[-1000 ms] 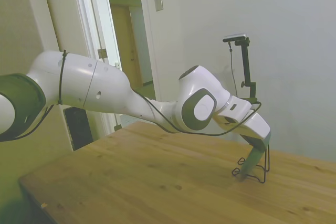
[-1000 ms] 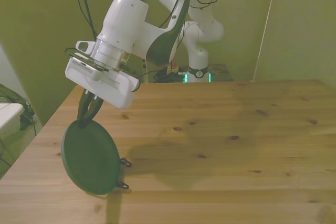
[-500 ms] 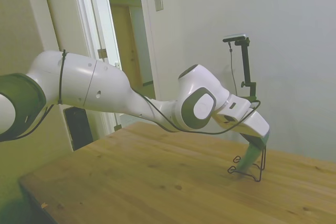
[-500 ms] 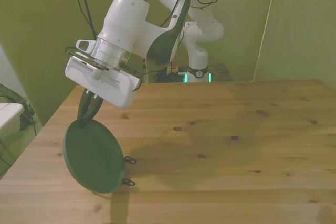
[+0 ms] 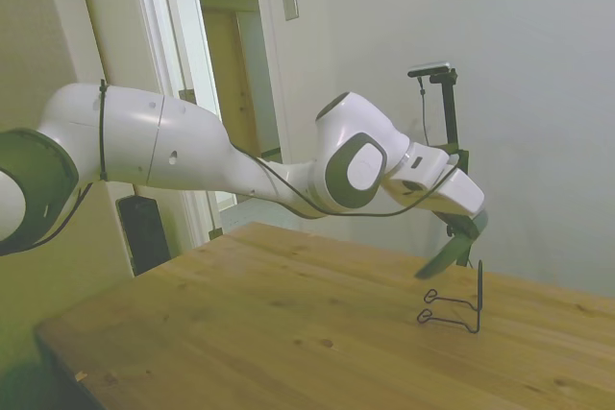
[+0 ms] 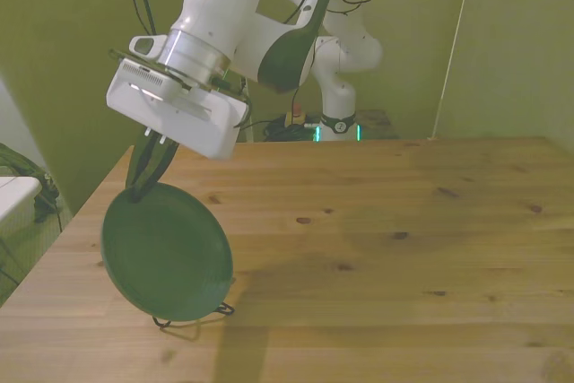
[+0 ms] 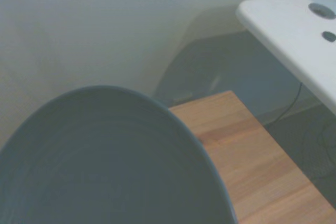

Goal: Unload the plate

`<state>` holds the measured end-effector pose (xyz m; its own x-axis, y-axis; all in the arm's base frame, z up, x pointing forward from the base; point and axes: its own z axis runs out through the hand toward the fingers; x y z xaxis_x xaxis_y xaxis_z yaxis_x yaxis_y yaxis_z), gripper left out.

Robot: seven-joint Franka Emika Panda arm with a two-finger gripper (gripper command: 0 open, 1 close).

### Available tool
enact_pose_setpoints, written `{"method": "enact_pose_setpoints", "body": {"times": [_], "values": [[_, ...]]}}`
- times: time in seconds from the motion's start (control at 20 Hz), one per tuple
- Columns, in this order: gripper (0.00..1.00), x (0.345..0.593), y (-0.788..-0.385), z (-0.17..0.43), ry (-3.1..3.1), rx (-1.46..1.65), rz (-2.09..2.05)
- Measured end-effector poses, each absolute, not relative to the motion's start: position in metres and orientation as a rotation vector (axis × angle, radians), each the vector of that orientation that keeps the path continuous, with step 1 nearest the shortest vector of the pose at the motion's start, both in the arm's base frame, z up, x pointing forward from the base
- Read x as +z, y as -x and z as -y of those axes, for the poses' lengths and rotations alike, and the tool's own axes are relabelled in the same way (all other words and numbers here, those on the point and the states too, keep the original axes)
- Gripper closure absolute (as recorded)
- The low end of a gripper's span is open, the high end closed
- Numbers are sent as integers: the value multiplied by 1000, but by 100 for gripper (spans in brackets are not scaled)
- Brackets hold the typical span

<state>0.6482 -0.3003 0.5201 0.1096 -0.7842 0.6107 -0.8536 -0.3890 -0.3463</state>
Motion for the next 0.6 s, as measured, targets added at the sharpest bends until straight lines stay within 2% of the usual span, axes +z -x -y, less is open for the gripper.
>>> {"method": "enact_pose_setpoints", "body": {"times": [0.3,0.4,0.6], "values": [[100,566,-653,230,-2379,1138,1669],[100,565,-649,201,-2444,1077,1678],[100,549,-630,149,-2586,855,1703]]}}
